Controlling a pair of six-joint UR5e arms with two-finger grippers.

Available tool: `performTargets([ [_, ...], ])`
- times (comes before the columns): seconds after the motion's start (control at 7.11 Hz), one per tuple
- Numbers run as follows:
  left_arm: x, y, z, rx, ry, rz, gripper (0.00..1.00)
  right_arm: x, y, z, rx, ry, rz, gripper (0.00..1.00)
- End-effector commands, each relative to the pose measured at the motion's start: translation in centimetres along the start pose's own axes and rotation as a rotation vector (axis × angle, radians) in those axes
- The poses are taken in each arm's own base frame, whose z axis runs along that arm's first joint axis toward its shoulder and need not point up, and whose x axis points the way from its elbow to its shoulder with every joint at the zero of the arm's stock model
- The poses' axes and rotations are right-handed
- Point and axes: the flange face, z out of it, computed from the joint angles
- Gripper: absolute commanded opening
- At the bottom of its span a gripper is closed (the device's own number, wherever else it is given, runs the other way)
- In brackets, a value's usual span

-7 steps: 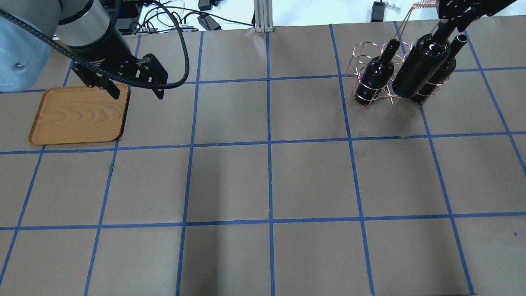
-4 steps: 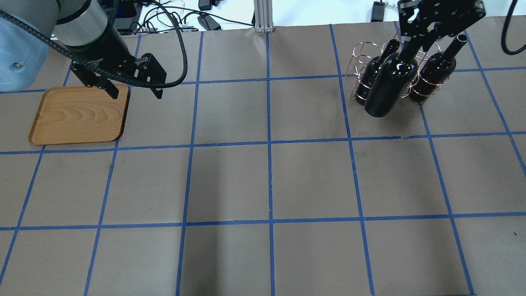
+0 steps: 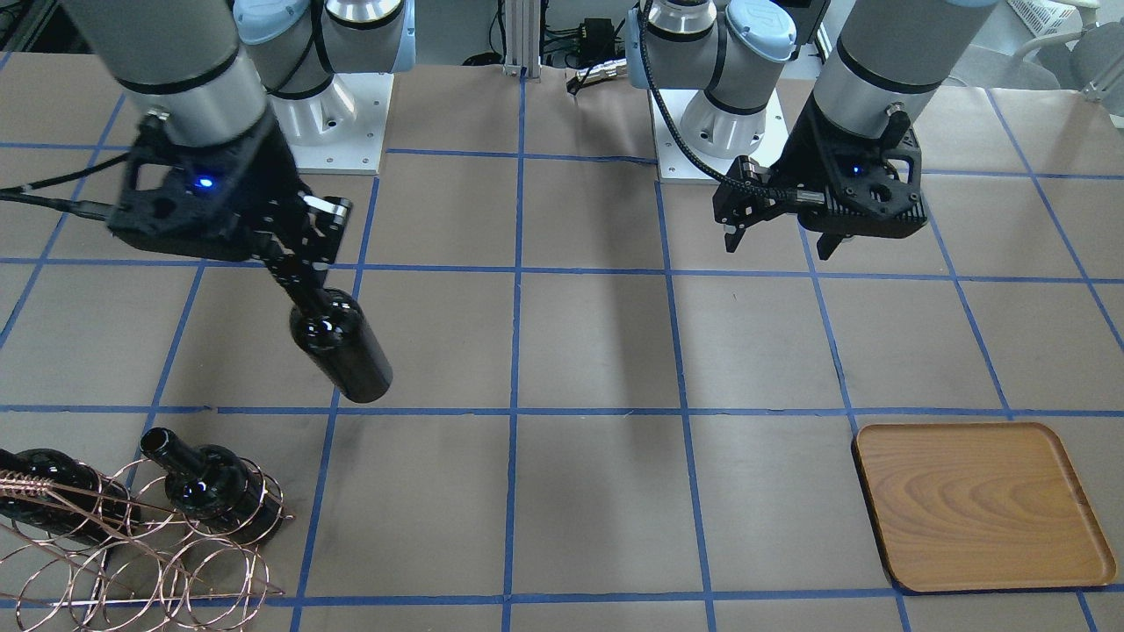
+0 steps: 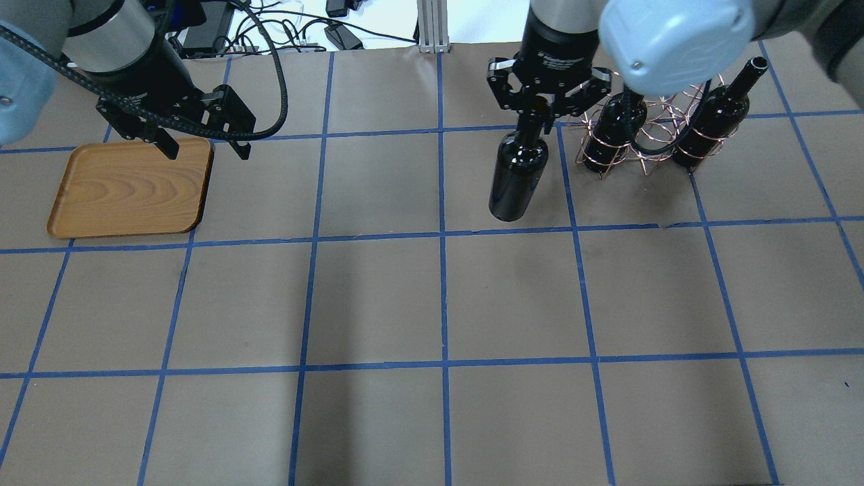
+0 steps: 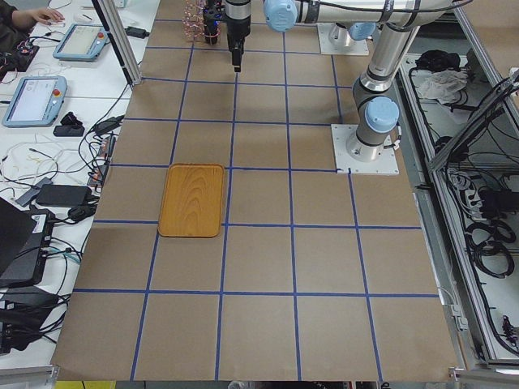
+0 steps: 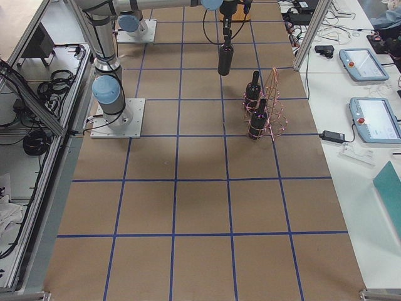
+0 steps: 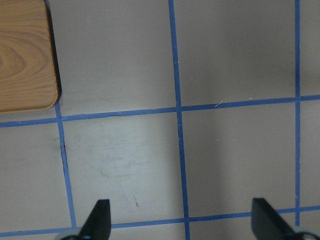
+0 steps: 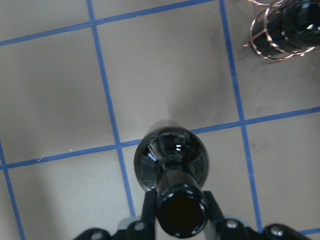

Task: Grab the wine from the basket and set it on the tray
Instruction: 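Lift the dark bottle out of the rack with the right gripper, then carry the bottle toward the tray and stand it upright on the table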

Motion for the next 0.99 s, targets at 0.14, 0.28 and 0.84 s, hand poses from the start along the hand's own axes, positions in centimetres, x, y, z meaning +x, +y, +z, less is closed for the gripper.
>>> performTargets([
  [0.14, -3.5, -0.4, -0.1, 0.008, -0.001, -0.033, 1.00, -12.0, 6.7, 4.3, -0.009, -0.016, 0.059, 0.31],
  [0.28, -4.7, -0.5, -0.1, 0.009, 0.000, -0.056, 1.00, -13.6, 8.3, 4.4, -0.011, -0.019, 0.074, 0.31],
  [0.84, -5.2, -0.6, -0.5, 0.022, -0.015, -0.009, 1.00, -16.9, 11.7, 6.2, -0.031, 0.003, 0.105, 0.31],
])
